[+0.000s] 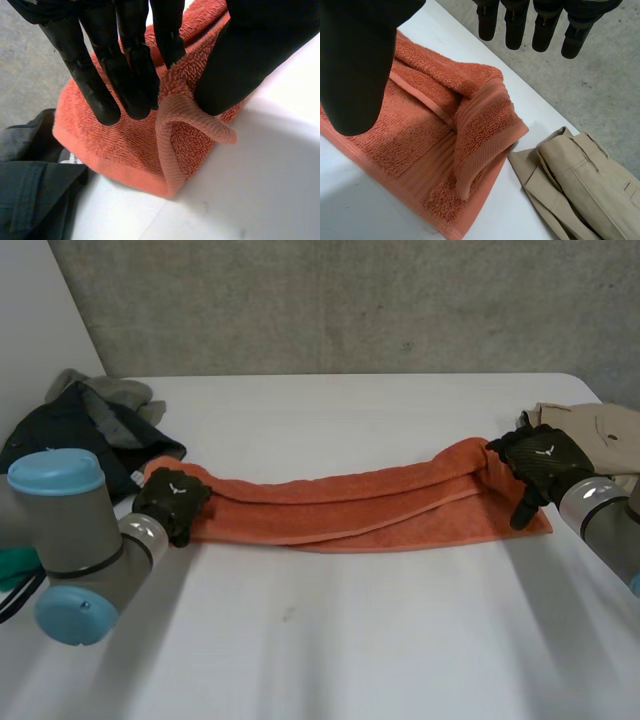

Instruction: Fold the laundry.

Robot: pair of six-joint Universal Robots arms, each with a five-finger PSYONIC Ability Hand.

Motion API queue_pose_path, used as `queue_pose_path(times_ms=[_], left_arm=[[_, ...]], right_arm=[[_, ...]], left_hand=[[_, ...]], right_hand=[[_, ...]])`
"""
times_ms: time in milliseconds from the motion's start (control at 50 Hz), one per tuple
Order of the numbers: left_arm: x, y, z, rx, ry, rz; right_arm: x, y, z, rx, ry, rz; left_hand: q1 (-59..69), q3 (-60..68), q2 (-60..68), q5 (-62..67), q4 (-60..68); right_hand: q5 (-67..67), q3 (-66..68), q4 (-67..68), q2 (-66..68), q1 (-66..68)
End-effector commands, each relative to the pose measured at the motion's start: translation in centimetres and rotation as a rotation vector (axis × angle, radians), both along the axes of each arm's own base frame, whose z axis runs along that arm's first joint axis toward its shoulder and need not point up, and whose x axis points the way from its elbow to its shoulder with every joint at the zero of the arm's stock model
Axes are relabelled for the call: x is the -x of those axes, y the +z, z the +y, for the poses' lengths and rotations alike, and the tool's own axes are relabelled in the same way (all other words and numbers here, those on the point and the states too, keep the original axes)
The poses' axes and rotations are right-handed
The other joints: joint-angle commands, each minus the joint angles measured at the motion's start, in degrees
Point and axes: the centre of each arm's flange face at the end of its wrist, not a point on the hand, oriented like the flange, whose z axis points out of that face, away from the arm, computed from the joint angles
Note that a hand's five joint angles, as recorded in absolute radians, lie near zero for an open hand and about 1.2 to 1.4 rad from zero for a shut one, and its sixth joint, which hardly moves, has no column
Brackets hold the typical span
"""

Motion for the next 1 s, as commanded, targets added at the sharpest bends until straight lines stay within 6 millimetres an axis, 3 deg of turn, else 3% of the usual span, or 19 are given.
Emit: queue_pose_path(times_ms=[20,260,360,500,680,880,920,940,1000], left_arm=[[-0.4,2.7,0.2,0.036,0.031,0.039],[-1.4,12.4,3.4,0.108,0.053,0.243],[-1.7,16.9,4.5,0.165,0.020,0.351],[-1.8,21.1,5.8,0.208,0.004,0.457],[-1.6,23.7,7.1,0.223,-0.017,0.515],[-1.7,25.4,8.1,0.262,-0.022,0.558],[-1.8,25.5,8.1,0.262,-0.021,0.564],[-1.8,25.4,8.2,0.259,-0.018,0.566],[-1.9,25.3,8.0,0.256,-0.013,0.567]], right_arm=[[0.5,0.7,-0.4,0.016,-0.017,-0.009],[1.3,3.2,-0.8,-0.120,-0.044,-0.073],[0.1,2.1,-1.1,-0.183,0.009,-0.080],[-2.5,-0.4,-1.4,-0.178,0.074,-0.093],[-5.8,-3.0,-2.5,-0.054,0.133,-0.123],[-8.5,-5.9,-3.3,-0.020,0.137,-0.185],[-8.8,-5.9,-3.4,-0.019,0.138,-0.196],[-8.9,-5.7,-3.5,-0.021,0.135,-0.209],[-8.7,-5.1,-3.6,-0.019,0.129,-0.219]], left_hand=[[14.8,12.0,11.7,13.9,11.5],[14.8,12.0,11.7,13.9,11.5],[14.8,12.0,11.7,13.9,11.5],[14.8,12.0,11.7,13.9,11.5],[14.8,12.0,11.7,13.9,11.5],[14.8,12.0,11.7,13.9,11.5],[14.8,12.0,11.7,13.9,11.5],[14.8,12.0,11.7,13.9,11.5],[14.8,12.0,11.7,13.9,11.5]], right_hand=[[-0.7,0.4,0.4,0.1,-0.7],[6.7,7.8,7.8,7.5,6.7],[11.4,12.5,12.5,12.2,11.4],[15.8,16.8,16.9,16.6,15.8],[15.8,16.8,16.9,16.6,15.8],[28.7,29.8,29.8,29.5,28.7],[37.1,38.2,38.2,37.9,37.1],[49.3,50.4,50.4,50.1,49.3],[58.7,59.7,59.8,59.4,58.6]])
